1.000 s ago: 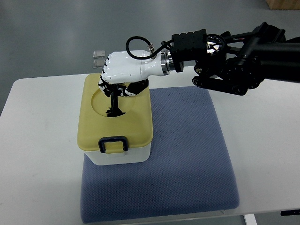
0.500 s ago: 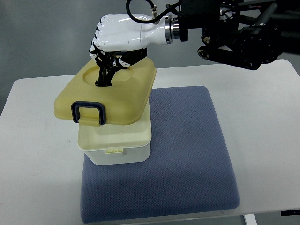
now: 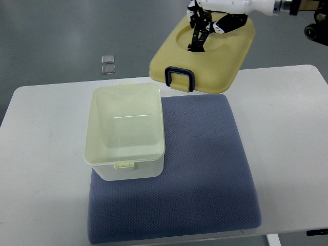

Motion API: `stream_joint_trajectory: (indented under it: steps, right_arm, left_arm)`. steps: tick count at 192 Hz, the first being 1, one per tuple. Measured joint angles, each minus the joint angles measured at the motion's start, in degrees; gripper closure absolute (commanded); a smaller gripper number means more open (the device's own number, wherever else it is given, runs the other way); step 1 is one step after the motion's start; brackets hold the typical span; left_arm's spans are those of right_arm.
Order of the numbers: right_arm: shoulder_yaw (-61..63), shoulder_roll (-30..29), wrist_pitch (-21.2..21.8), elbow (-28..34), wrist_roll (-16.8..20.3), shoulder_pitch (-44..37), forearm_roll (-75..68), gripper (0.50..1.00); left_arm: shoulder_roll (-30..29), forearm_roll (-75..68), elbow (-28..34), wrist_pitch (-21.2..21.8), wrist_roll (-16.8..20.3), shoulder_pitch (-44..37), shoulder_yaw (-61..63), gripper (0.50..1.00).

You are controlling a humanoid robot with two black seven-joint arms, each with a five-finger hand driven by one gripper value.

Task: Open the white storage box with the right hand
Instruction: 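Lift the yellow lid up off the white box with the right hand, then lower the held lid onto the blue mat beside the box, release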

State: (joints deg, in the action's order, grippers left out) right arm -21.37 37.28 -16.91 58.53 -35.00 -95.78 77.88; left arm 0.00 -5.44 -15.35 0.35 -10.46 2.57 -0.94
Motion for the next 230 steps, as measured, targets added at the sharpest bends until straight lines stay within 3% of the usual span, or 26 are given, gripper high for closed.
stream_joint_trajectory:
  steps: [33, 88, 215, 217, 218, 219, 220, 221, 222, 223, 224, 225, 226, 230]
  right_arm:
    - [-3.10, 3.22, -2.09, -1.59, 0.00, 5.21, 0.40, 1.000]
    - [-4.01, 2.22, -7.00, -7.26, 0.00, 16.26, 0.61, 1.000]
    - [-4.04, -17.54, -8.32, -15.03, 0.00, 21.20, 0.56, 1.000]
    - [-4.04, -17.68, -8.32, -15.08, 0.00, 21.26, 0.55, 0.981]
    - [-4.04, -17.75, -8.32, -15.11, 0.00, 21.29, 0.55, 0.923]
    - [-4.04, -17.81, -8.33, -15.13, 0.00, 21.32, 0.55, 0.922]
    - [-4.04, -17.87, -8.32, -15.15, 0.00, 21.35, 0.54, 0.867]
    - [-4.04, -17.93, -8.32, -15.17, 0.00, 21.37, 0.54, 0.867]
    - [-4.04, -17.98, -8.33, -15.19, 0.00, 21.40, 0.54, 0.804]
    - [-4.04, -18.03, -8.32, -15.21, 0.00, 21.44, 0.53, 0.803]
    - [-4.04, -18.07, -8.32, -15.23, 0.00, 21.47, 0.53, 0.745]
    - [-4.04, -18.11, -8.32, -15.24, 0.00, 21.50, 0.53, 0.744]
    - [-4.04, -18.15, -8.32, -15.26, 0.00, 21.53, 0.53, 0.702]
    - [-4.04, -18.29, -8.32, -15.34, 0.00, 21.69, 0.51, 0.644]
  left_arm:
    - [0.00, -0.01, -0.04, -0.08, 0.00, 0.02, 0.06, 0.500]
    - [0.00, -0.03, 0.52, -0.09, -0.06, 0.00, 0.12, 0.500]
    - [0.00, 0.00, 0.68, 0.00, -0.08, -0.02, 0.05, 0.500]
    - [0.00, 0.00, 0.68, 0.00, -0.08, -0.03, 0.04, 0.500]
    - [0.00, 0.00, 0.68, 0.00, -0.08, -0.03, 0.04, 0.500]
    - [0.00, 0.00, 0.68, 0.00, -0.08, -0.03, 0.03, 0.500]
    - [0.00, 0.00, 0.68, 0.00, -0.08, -0.03, 0.03, 0.500]
    - [0.00, 0.00, 0.68, 0.00, -0.08, -0.03, 0.02, 0.500]
    - [0.00, 0.00, 0.68, 0.00, -0.08, -0.03, 0.02, 0.500]
    - [0.00, 0.00, 0.68, 0.00, -0.08, -0.03, 0.01, 0.500]
    - [0.00, 0.00, 0.68, 0.00, -0.08, -0.03, 0.01, 0.500]
    - [0.00, 0.00, 0.68, 0.00, -0.08, -0.04, 0.01, 0.500]
    - [0.00, 0.00, 0.68, 0.00, -0.08, -0.04, 0.00, 0.500]
    - [0.00, 0.00, 0.68, 0.00, -0.08, -0.05, -0.01, 0.500]
